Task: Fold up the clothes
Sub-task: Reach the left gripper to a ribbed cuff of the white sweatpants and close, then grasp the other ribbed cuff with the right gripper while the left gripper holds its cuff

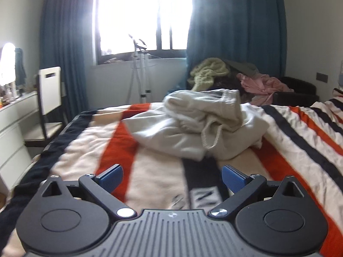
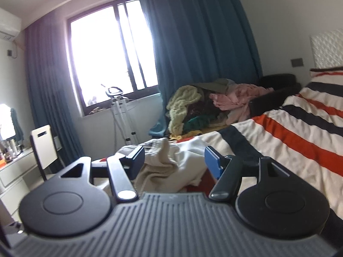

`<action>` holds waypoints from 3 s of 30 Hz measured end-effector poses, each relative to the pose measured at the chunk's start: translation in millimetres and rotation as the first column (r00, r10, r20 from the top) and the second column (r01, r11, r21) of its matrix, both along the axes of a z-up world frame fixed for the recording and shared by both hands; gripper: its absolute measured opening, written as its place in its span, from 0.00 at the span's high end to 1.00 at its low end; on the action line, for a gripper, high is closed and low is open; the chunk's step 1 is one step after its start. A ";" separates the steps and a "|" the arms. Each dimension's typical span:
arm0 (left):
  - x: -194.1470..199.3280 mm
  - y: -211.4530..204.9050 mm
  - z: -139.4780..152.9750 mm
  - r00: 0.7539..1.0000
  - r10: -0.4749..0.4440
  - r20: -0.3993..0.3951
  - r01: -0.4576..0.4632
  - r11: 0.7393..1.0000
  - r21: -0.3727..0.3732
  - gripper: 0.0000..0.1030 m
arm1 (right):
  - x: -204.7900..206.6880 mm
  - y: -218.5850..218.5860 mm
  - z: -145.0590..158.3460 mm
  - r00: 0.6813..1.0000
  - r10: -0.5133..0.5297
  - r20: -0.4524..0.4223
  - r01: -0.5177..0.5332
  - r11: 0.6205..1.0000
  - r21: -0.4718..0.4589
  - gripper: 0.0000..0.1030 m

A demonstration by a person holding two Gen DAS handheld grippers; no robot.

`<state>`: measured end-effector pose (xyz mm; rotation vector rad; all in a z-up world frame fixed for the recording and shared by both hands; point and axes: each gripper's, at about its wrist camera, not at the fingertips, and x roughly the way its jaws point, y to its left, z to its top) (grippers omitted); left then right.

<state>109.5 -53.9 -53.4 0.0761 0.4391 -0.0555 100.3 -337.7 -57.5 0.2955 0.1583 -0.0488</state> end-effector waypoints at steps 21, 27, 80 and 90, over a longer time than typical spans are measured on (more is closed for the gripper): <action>325.7 -157.9 -15.1 0.991 -0.132 -0.037 0.136 0.978 0.158 0.19 | 99.9 -25.0 -97.9 0.961 0.002 -0.275 0.050 0.982 0.183 0.37; 346.6 -196.3 -33.6 0.978 -0.199 -0.058 0.207 0.918 0.338 0.44 | 119.6 -11.9 -117.4 0.946 0.044 -0.323 0.028 0.976 0.215 0.37; 52.6 18.2 -90.7 0.904 -0.373 -0.208 0.405 0.903 0.145 0.22 | 110.4 35.6 -127.3 0.906 0.263 -0.330 -0.128 0.916 0.381 0.38; 91.6 -2.4 -118.2 0.946 -0.210 -0.247 0.261 0.946 0.194 0.22 | 106.3 9.1 -120.4 0.929 0.184 -0.321 -0.056 0.928 0.369 0.37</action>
